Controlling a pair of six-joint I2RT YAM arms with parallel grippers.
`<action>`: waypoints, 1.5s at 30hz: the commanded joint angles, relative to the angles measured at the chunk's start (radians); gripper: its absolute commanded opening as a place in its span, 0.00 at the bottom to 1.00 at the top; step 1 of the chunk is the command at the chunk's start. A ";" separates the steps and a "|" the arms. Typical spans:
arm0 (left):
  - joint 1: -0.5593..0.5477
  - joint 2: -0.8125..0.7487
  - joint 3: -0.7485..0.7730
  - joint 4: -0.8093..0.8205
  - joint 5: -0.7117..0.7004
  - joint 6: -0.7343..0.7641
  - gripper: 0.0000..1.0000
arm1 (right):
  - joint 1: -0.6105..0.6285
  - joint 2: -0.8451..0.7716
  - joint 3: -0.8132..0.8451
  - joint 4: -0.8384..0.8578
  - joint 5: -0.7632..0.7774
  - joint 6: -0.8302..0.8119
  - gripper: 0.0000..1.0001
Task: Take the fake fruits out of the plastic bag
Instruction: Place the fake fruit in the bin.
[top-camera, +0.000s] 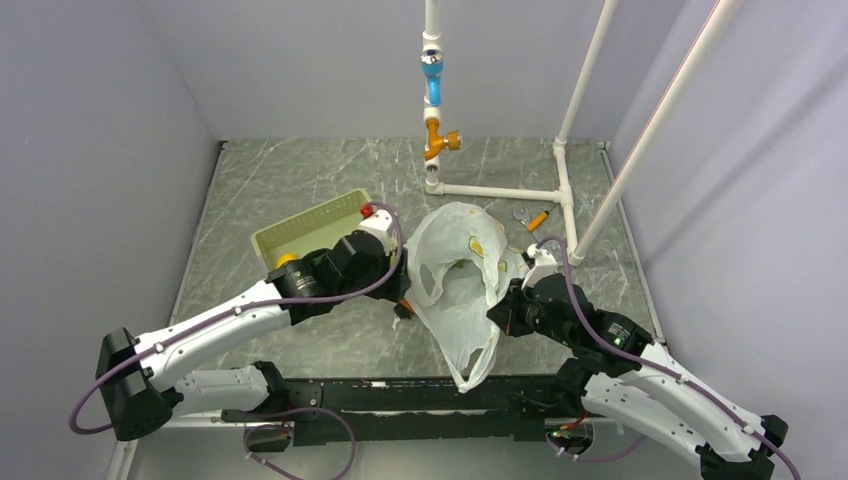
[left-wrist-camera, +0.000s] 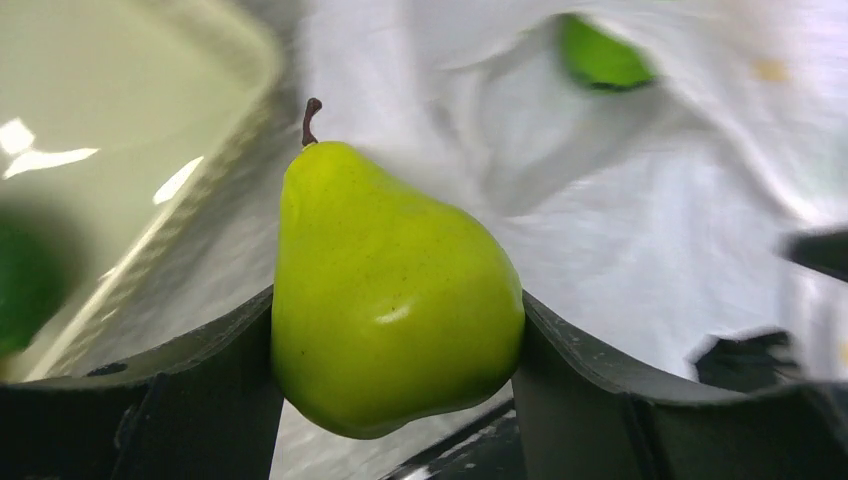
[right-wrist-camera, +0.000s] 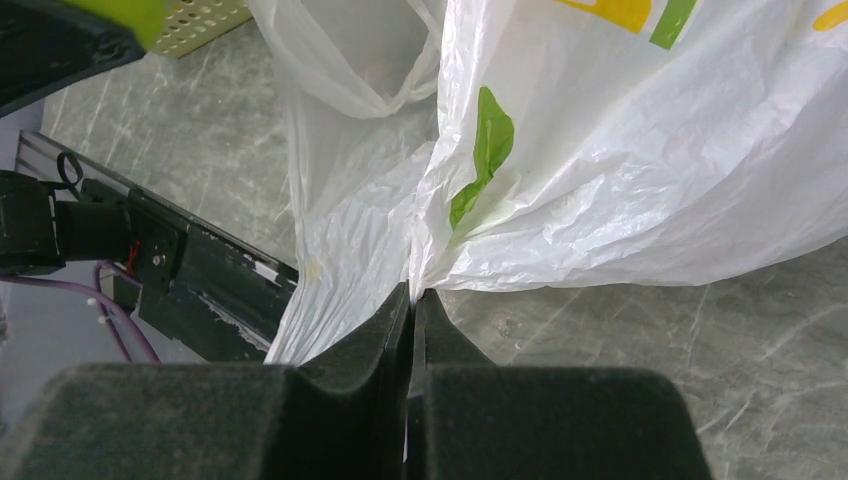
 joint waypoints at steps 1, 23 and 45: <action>0.024 -0.012 0.034 -0.264 -0.332 -0.134 0.06 | 0.002 -0.002 0.019 0.038 0.010 -0.015 0.04; 0.337 0.117 0.026 -0.186 -0.241 -0.059 0.34 | 0.002 -0.017 0.020 0.030 0.001 -0.012 0.03; 0.421 0.603 0.257 -0.284 -0.123 0.049 0.54 | 0.002 -0.003 0.009 0.049 -0.009 -0.026 0.02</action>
